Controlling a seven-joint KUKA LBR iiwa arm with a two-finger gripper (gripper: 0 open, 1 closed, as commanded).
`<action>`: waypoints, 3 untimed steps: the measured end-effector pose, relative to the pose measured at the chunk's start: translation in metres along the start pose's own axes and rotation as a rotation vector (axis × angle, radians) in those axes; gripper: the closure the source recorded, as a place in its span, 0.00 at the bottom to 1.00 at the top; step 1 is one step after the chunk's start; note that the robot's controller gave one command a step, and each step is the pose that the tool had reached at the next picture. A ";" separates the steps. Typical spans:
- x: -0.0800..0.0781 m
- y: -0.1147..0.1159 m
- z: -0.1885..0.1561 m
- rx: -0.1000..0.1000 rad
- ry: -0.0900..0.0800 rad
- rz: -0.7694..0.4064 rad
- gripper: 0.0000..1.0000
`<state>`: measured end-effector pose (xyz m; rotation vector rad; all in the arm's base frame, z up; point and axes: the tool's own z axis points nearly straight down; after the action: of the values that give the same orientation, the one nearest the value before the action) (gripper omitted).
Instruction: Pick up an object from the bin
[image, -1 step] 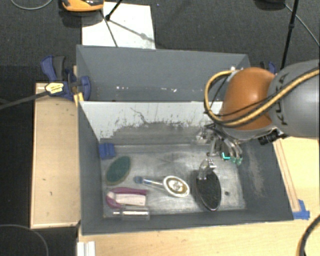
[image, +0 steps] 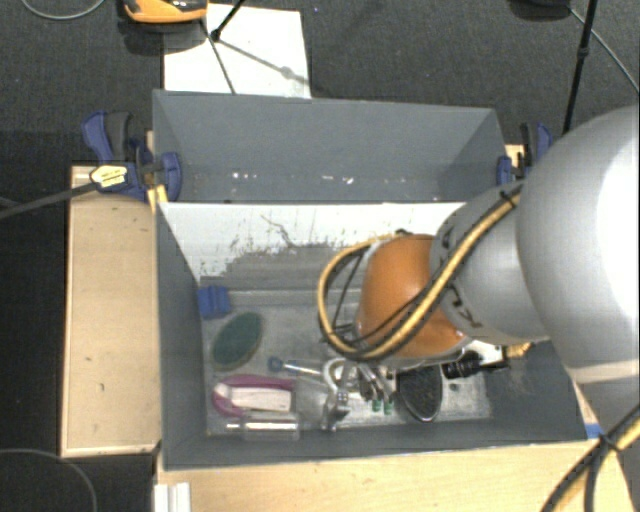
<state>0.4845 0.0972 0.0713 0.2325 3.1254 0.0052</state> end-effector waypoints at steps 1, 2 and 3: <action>-0.011 -0.017 -0.030 0.003 0.003 0.105 0.00; 0.001 0.014 -0.036 0.002 0.003 0.274 0.00; -0.006 -0.011 0.000 0.002 0.000 0.387 0.00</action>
Offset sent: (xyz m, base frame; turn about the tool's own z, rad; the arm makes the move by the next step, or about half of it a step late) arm 0.0075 -0.0180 0.0287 0.1063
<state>0.4885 0.0852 0.0716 0.8288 3.0235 0.0041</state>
